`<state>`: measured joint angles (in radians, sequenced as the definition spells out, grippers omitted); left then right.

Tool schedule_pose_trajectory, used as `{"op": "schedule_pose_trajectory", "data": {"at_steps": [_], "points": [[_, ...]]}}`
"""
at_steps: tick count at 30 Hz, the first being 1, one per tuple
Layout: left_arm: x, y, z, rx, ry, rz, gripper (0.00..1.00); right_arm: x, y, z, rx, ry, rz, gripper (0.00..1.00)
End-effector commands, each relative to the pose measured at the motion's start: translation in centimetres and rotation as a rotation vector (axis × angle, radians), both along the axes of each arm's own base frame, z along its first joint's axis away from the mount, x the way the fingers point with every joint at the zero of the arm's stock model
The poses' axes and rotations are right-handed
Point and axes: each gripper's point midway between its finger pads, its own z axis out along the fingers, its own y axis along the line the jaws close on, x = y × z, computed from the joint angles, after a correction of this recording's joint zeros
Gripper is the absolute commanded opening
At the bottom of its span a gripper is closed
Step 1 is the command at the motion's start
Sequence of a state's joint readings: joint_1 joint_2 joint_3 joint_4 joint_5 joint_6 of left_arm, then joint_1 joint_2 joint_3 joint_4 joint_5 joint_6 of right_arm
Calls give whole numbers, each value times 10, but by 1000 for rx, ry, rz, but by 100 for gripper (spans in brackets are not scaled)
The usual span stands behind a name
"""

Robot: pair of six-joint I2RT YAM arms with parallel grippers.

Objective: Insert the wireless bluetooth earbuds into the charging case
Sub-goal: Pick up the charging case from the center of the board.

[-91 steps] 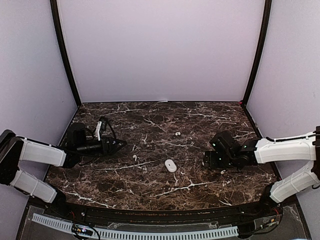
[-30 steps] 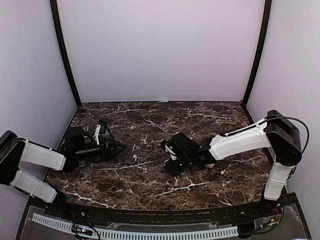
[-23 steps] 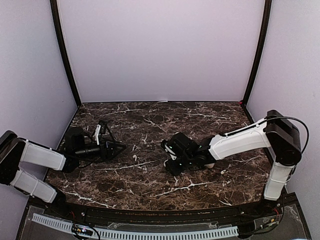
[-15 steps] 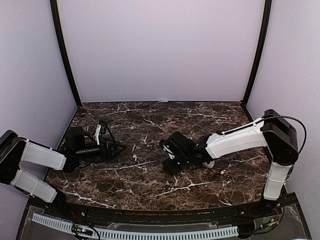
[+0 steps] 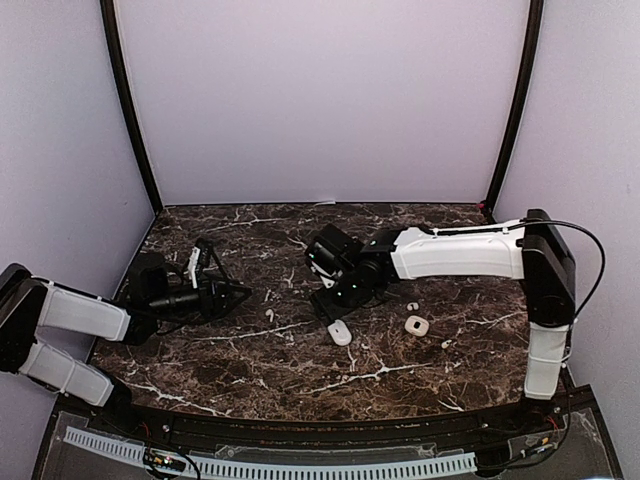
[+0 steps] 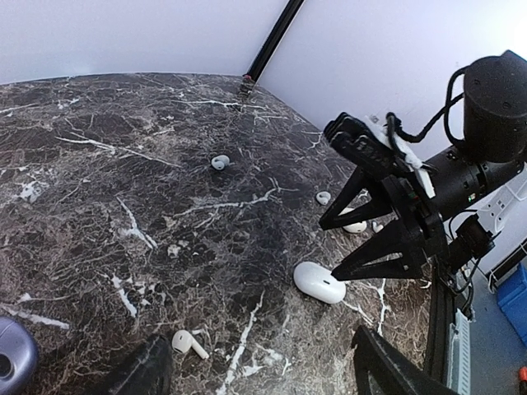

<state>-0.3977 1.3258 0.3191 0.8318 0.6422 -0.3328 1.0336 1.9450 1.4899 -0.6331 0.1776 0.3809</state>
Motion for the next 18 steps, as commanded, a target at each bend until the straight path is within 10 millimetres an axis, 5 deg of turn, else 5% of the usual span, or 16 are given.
{"op": "schedule_pose_trajectory", "data": {"at_steps": [1, 18], "points": [[-1, 0, 8, 6, -31, 0, 78, -6, -19, -14, -122, 148, -69, 66], [0, -4, 5, -2, -1, -14, 78, -8, -14, -49, -224, 275, -76, 60]]}}
